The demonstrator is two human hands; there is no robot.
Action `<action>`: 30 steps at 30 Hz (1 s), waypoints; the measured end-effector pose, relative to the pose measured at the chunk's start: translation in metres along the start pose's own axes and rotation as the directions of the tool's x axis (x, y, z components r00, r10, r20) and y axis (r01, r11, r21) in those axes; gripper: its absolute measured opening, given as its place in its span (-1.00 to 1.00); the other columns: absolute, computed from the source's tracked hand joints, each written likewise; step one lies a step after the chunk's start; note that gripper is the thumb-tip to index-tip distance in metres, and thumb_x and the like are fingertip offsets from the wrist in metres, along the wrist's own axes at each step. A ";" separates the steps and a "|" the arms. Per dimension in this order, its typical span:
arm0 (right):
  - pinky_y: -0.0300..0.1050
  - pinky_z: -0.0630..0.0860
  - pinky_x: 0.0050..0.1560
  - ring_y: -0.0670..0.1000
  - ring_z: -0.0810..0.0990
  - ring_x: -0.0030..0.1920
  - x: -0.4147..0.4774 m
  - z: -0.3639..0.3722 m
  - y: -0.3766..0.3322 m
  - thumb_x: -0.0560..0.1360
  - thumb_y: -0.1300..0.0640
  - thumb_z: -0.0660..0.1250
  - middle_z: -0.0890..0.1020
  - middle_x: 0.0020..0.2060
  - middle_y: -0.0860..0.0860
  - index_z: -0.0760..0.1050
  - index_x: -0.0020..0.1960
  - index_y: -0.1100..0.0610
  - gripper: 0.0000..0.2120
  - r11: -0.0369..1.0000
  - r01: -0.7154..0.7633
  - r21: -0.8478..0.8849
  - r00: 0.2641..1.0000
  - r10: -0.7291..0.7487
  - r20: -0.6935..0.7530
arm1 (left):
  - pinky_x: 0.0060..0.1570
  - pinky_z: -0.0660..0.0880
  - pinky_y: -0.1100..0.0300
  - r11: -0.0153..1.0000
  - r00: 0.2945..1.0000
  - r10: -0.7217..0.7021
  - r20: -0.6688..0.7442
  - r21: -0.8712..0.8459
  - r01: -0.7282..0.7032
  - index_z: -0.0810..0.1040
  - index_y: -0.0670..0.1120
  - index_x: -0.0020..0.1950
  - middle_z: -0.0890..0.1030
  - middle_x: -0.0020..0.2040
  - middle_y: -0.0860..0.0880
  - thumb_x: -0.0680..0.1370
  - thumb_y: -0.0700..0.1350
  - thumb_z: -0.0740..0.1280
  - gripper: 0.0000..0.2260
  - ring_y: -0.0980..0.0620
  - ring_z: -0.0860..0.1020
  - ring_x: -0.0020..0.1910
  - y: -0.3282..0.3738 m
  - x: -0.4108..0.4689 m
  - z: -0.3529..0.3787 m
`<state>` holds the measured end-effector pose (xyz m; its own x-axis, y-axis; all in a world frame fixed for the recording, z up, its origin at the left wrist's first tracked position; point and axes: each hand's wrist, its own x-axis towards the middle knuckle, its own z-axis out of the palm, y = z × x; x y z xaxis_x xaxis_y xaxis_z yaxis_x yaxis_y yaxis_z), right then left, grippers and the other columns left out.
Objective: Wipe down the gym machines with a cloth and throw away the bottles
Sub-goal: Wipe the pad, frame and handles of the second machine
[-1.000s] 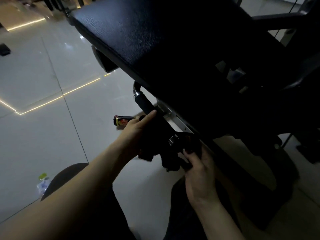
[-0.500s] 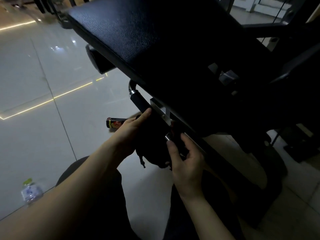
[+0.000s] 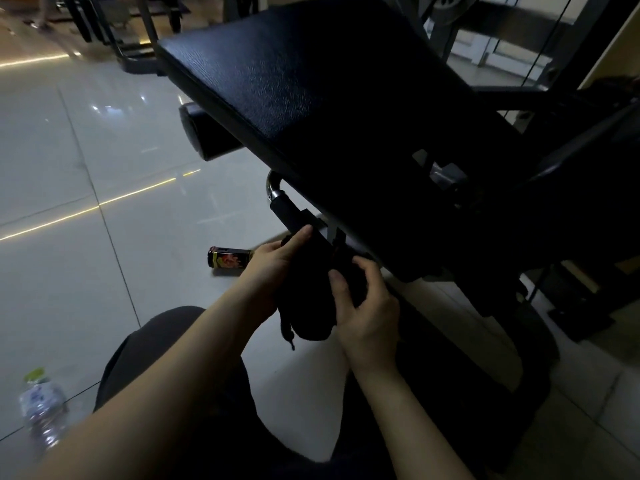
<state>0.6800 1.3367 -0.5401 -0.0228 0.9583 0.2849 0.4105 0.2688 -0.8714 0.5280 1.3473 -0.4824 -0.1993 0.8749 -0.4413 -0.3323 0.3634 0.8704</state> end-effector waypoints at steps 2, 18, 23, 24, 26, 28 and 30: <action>-0.17 0.63 -0.11 -0.14 0.63 0.01 0.001 0.002 -0.008 0.55 -0.22 0.27 0.60 -0.04 -0.16 0.48 0.21 0.03 -0.62 0.992 -0.097 0.081 0.995 0.100 -0.027 | -0.19 0.62 0.24 1.000 1.000 0.004 -0.002 -0.003 -0.004 0.64 -0.15 0.11 0.75 -0.03 -0.08 0.58 0.09 0.39 -0.69 0.00 0.73 -0.06 0.001 -0.003 0.001; 0.09 0.56 -0.02 0.21 0.68 -0.04 -0.011 -0.063 0.011 0.54 0.17 0.32 0.71 -0.08 0.20 0.67 0.00 0.19 -0.83 0.453 -0.687 0.568 0.686 0.662 0.302 | -0.31 0.58 0.34 0.998 0.994 0.034 0.102 0.044 -0.039 0.60 -0.09 0.11 0.75 -0.17 0.02 0.64 0.04 0.31 -0.78 0.11 0.73 -0.18 0.002 -0.001 -0.008; -0.09 0.60 -0.08 0.11 0.69 0.06 -0.018 -0.049 -0.003 0.53 0.28 0.37 0.70 0.02 0.14 0.57 0.20 0.18 -0.75 0.607 -0.479 0.634 0.860 0.470 0.199 | -0.29 0.60 0.32 0.996 0.992 0.046 0.118 0.068 -0.054 0.63 -0.08 0.05 0.75 -0.14 0.00 0.62 0.09 0.32 -0.75 0.08 0.73 -0.14 -0.001 0.001 -0.009; -0.17 0.60 -0.07 0.02 0.69 0.06 -0.017 -0.042 -0.009 0.54 0.24 0.39 0.69 0.05 0.08 0.54 0.25 0.13 -0.71 0.705 -0.408 0.580 0.906 0.391 0.162 | -0.27 0.60 0.30 0.994 0.992 0.054 0.112 0.087 -0.063 0.64 -0.08 0.06 0.76 -0.11 -0.01 0.62 0.10 0.33 -0.73 0.06 0.73 -0.11 -0.002 0.001 -0.009; -0.26 0.58 0.04 -0.13 0.62 0.13 -0.015 -0.026 -0.014 0.53 0.10 0.43 0.59 0.18 -0.06 0.47 0.35 0.02 -0.59 0.916 -0.237 0.324 0.971 0.220 0.088 | -0.21 0.61 0.26 0.989 0.995 0.069 0.076 0.127 -0.079 0.64 -0.09 0.11 0.76 -0.05 -0.04 0.59 0.15 0.35 -0.68 0.01 0.74 -0.06 -0.002 0.001 -0.009; -0.38 0.48 0.14 -0.22 0.50 0.20 -0.010 -0.011 -0.015 0.55 -0.01 0.38 0.46 0.27 -0.15 0.41 0.43 0.02 -0.52 0.988 -0.113 0.104 0.992 0.106 0.064 | -0.21 0.62 0.22 0.985 0.996 0.077 0.048 0.151 -0.084 0.65 -0.08 0.11 0.75 -0.02 -0.08 0.57 0.18 0.37 -0.65 -0.03 0.74 -0.06 -0.002 0.001 -0.007; -0.46 0.49 -0.01 -0.26 0.54 0.10 0.000 -0.005 -0.023 0.60 -0.01 0.28 0.50 0.21 -0.10 0.43 0.40 0.04 -0.61 0.981 -0.123 0.152 0.990 0.110 0.089 | -0.22 0.66 0.10 0.980 0.996 0.086 0.018 0.177 -0.088 0.66 -0.08 0.10 0.74 -0.03 -0.16 0.55 0.22 0.38 -0.62 -0.14 0.73 -0.10 -0.004 0.003 -0.007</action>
<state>0.6751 1.3298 -0.5186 -0.0585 0.9869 0.1504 0.2665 0.1606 -0.9504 0.5228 1.3463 -0.4884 -0.2101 0.9087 -0.3607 -0.1451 0.3359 0.9307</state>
